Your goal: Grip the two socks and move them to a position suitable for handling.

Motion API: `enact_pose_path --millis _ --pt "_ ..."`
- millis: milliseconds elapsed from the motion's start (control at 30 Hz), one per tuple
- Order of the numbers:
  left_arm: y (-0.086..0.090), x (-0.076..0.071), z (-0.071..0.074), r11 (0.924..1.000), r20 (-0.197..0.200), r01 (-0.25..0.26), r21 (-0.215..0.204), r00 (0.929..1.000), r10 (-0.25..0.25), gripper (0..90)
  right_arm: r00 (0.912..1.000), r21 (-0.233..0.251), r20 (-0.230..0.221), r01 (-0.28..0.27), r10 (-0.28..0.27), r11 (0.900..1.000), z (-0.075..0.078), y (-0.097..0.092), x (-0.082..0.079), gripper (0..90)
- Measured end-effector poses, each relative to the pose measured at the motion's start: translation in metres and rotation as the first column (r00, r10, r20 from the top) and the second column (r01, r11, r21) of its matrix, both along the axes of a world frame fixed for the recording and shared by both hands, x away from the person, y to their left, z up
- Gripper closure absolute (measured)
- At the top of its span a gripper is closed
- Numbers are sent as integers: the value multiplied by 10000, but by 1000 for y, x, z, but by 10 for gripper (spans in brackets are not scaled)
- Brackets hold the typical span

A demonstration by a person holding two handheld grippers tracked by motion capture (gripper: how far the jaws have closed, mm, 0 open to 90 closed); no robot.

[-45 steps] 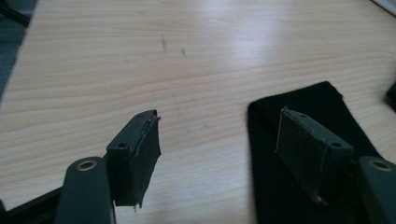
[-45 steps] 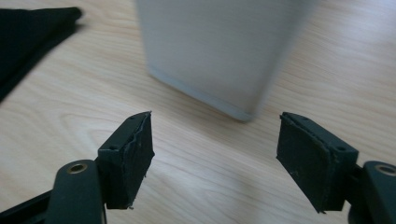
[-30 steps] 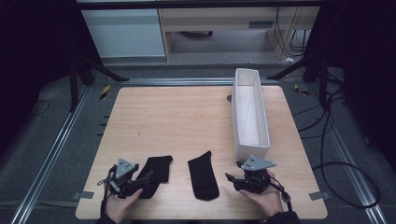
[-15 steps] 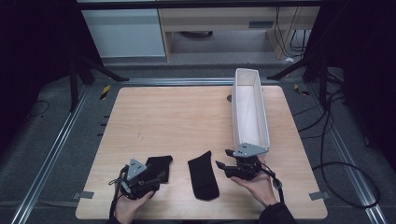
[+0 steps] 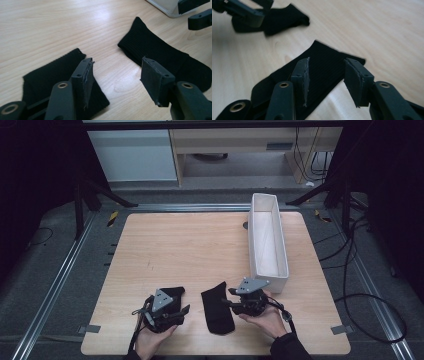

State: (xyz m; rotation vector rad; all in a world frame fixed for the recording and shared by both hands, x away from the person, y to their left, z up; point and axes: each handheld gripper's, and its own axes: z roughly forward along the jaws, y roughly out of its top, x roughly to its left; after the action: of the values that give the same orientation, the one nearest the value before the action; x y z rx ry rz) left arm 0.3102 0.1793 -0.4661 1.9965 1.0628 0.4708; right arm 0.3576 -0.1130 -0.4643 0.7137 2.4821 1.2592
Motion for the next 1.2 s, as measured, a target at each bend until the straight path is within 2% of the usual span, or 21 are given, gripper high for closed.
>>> enact_pose_path --millis 300,500,600,700,800,833,1000,1200 --pt "-2 -4 -11 9993 -418 276 258 9988 -265 477 9957 -724 -524 -806 769 9941 -23 7 -10 610" --pt "-4 -6 -13 9985 -484 465 291 9978 -451 490 9878 -1068 -779 -1425 1346 9840 -30 13 -12 622" --pt "-6 -7 -14 9981 -548 529 310 9972 -512 490 9861 -1302 -715 -1585 1502 9787 -34 15 -13 631" --pt "-7 -8 -14 9977 -546 609 282 9967 -593 488 9866 -1341 -728 -1545 1457 9789 -34 16 -13 721" --pt "-9 -9 -14 9973 -561 689 238 9961 -675 483 9858 -1573 -625 -1637 1556 9739 -32 20 -15 840" --pt "-9 -9 -14 9971 -565 724 237 9959 -710 481 9857 -1594 -683 -1629 1537 9737 -31 21 -16 853" --pt "-13 -12 -14 9952 -636 965 157 9934 -953 469 9806 -1166 -1296 -1621 1468 9799 -28 25 -15 869" --pt "-21 -16 -15 9902 -773 1377 234 9877 -1356 453 9820 -26 -1505 -1155 1138 9933 -21 25 -11 871"
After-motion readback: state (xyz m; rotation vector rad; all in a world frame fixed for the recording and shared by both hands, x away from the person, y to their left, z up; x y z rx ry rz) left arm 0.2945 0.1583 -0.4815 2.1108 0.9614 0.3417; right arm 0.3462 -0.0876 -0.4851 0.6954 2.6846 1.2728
